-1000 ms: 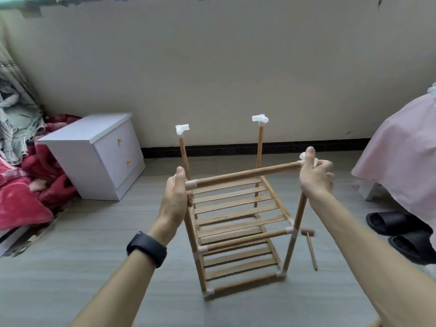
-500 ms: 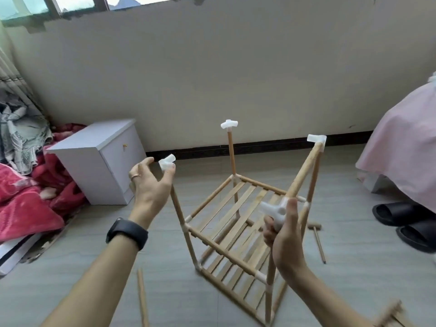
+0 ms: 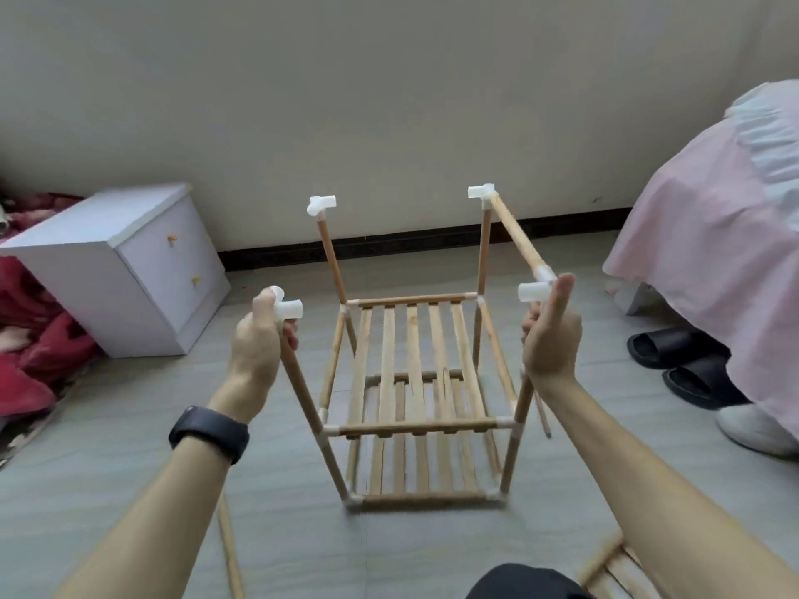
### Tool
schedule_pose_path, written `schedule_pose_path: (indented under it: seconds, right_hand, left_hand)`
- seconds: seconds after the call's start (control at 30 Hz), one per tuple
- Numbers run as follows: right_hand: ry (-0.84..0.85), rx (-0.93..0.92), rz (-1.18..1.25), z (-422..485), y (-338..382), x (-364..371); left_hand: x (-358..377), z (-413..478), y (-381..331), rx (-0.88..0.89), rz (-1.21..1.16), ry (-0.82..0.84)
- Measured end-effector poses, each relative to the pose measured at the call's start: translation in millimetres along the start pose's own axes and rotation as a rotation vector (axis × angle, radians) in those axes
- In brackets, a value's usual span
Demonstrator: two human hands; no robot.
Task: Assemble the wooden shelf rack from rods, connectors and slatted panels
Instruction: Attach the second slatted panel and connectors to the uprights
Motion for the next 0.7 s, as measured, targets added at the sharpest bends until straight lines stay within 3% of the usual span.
schedule_pose_path:
  seconds: [0.1,0.3,0.43,0.53,0.57,0.63,0.7]
  right_hand:
    - [-0.06,-0.01,-0.153,26,-4,12]
    - [0.01,0.221,-0.147,90,-31,50]
    - [0.074,0.364,-0.231,76,-47,61]
    - [0.349,0.321,-0.067,3,-37,86]
    - [0.456,0.305,0.019,-27,-30,93]
    - [0.529,0.236,0.135,-69,-14,94]
    - [0.423,0.162,0.18,-85,-2,81]
  left_hand:
    - [8,-27,-2,0.037,-0.082,0.007]
    - [55,-63,-13,0.004,-0.119,0.11]
    - [106,-75,-17,-0.106,-0.095,0.313]
    - [148,-84,-19,-0.084,0.277,0.651]
    - [151,-80,-23,-0.016,0.429,0.681]
    - [128,-53,-42,0.125,0.607,0.496]
    - [74,-20,-67,0.23,0.672,0.1]
Point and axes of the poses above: each hand's wrist, its own z-axis towards the middle knuckle, its own x-axis out of the palm, y = z × x, the point moved 10 cm from there along z, towards the middle knuckle, and after that the axes turned 5 degrees about y, right-handed, at the moved point
